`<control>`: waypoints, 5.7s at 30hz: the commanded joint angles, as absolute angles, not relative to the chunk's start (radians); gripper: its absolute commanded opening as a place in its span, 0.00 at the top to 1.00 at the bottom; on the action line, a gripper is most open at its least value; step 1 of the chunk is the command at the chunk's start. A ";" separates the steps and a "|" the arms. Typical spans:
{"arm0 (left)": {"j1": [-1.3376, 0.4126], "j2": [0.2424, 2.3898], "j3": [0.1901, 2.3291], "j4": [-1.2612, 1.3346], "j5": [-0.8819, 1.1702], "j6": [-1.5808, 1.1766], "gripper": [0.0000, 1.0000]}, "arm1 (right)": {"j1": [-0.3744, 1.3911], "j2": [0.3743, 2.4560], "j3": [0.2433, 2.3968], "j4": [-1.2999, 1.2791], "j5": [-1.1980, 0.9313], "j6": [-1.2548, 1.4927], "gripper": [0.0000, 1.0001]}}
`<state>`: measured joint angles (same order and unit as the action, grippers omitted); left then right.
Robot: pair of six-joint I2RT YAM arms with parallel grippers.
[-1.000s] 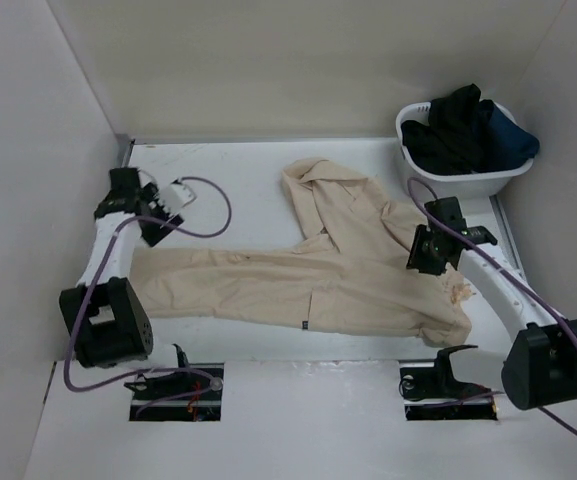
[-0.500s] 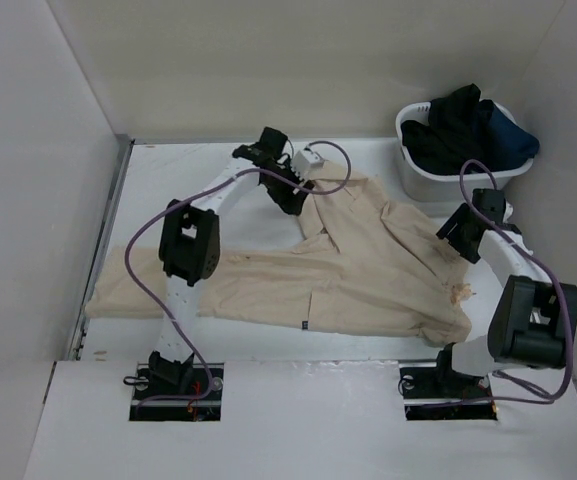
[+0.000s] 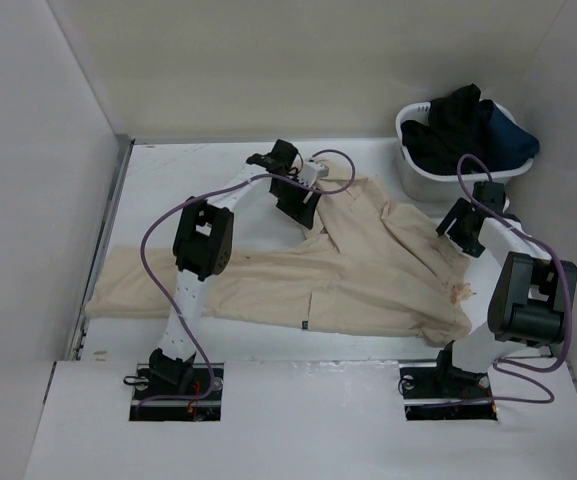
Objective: Fold and stack the trousers
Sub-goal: Fold the trousers
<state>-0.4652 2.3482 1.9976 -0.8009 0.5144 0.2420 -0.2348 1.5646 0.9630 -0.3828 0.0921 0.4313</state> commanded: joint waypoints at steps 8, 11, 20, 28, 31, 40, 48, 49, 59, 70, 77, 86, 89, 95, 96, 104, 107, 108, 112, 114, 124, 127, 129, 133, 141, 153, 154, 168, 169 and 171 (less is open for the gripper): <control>-0.482 2.373 2.039 -0.733 0.582 0.141 1.00 | -0.220 1.571 0.979 -0.364 0.058 0.394 0.53; -0.415 2.304 2.028 -0.716 0.427 0.193 1.00 | -0.242 1.552 0.977 -0.364 0.048 0.393 0.85; -0.073 2.106 2.143 -0.666 0.040 0.562 1.00 | -0.269 1.419 1.034 -0.356 0.112 0.322 1.00; 0.041 1.915 1.927 -0.431 -0.101 0.869 0.99 | -0.246 1.270 1.055 -0.350 0.155 0.267 1.00; 0.054 1.859 1.844 -0.442 -0.054 0.934 0.97 | -0.226 1.229 1.055 -0.359 0.140 0.258 1.00; 0.096 1.810 1.621 -0.462 -0.048 1.014 0.99 | -0.054 1.193 0.986 -0.353 0.204 0.271 1.00; 0.208 1.671 1.609 -0.485 -0.071 1.046 1.00 | -0.120 0.985 0.950 -0.474 0.255 0.276 1.00; 0.225 1.625 1.565 -0.488 -0.072 1.051 1.00 | -0.116 0.945 0.921 -0.512 0.270 0.299 1.00; 0.436 1.226 1.079 -0.505 -0.035 1.112 1.00 | 0.143 0.643 0.725 -0.850 0.326 0.664 1.00; 0.486 1.019 0.750 -0.574 -0.024 1.141 1.00 | 0.352 0.632 0.759 -1.066 0.354 0.821 0.99; 0.470 0.974 0.695 -0.658 -0.100 1.212 0.88 | 0.482 0.572 0.805 -1.287 0.348 0.978 0.38; 0.487 0.994 0.698 -0.609 -0.153 1.272 0.61 | 0.380 0.509 0.697 -1.217 0.403 1.563 0.28; 0.499 1.014 0.698 -0.595 -0.153 1.279 0.60 | 0.323 0.612 0.637 -1.085 0.439 1.583 0.27; 0.561 1.057 0.695 -0.542 -0.140 1.287 0.58 | 0.159 0.857 0.543 -0.844 0.338 1.582 0.23; 0.573 1.063 0.695 -0.529 -0.137 1.290 0.57 | 0.136 0.894 0.540 -0.824 0.319 1.568 0.23; 0.607 1.123 0.690 -0.511 -0.097 1.273 0.47 | -0.019 1.038 0.486 -0.698 0.288 1.481 0.35; 0.614 1.155 0.725 -0.489 -0.087 1.233 0.45 | -0.083 1.120 0.500 -0.626 0.272 1.408 0.65; 0.617 1.163 0.751 -0.498 -0.075 1.217 0.44 | -0.097 1.135 0.508 -0.612 0.276 1.390 0.75; 0.650 1.224 0.964 -0.593 0.058 1.093 0.43 | -0.186 1.196 0.596 -0.543 0.360 1.203 1.00; 0.656 1.264 1.073 -0.684 0.139 1.043 0.43 | -0.218 1.227 0.656 -0.488 0.382 1.071 1.00; 0.579 1.483 1.132 -0.965 0.305 0.905 0.55 | -0.275 1.241 0.709 -0.255 0.327 0.700 1.00; 0.590 1.517 1.155 -1.058 0.457 0.861 0.55 | -0.280 1.212 0.700 -0.255 0.327 0.669 1.00; 0.587 1.525 1.155 -1.091 0.517 0.851 0.54 | -0.280 1.195 0.695 -0.252 0.327 0.655 1.00; 0.519 1.552 1.108 -1.078 0.491 0.856 0.61 | -0.280 1.180 0.695 -0.255 0.339 0.638 1.00; 0.412 1.629 1.158 -1.036 0.203 0.834 0.62 | -0.318 1.149 0.690 -0.259 0.328 0.660 1.00; 0.237 1.769 1.397 -0.628 0.042 0.828 1.00 | -0.366 1.161 0.623 -0.100 0.250 0.736 1.00; 0.220 1.781 1.440 -0.605 0.029 0.834 1.00 | -0.361 1.173 0.630 -0.098 0.247 0.741 1.00; 0.212 1.674 1.494 -0.766 0.063 0.888 0.44 | -0.289 1.204 0.632 -0.097 0.222 0.764 1.00; 0.232 1.651 1.471 -0.825 0.084 0.908 0.45 | -0.298 1.198 0.626 -0.092 0.218 0.762 1.00; 0.265 1.599 1.387 -0.893 0.095 0.963 0.47 | -0.311 1.190 0.614 -0.091 0.204 0.759 1.00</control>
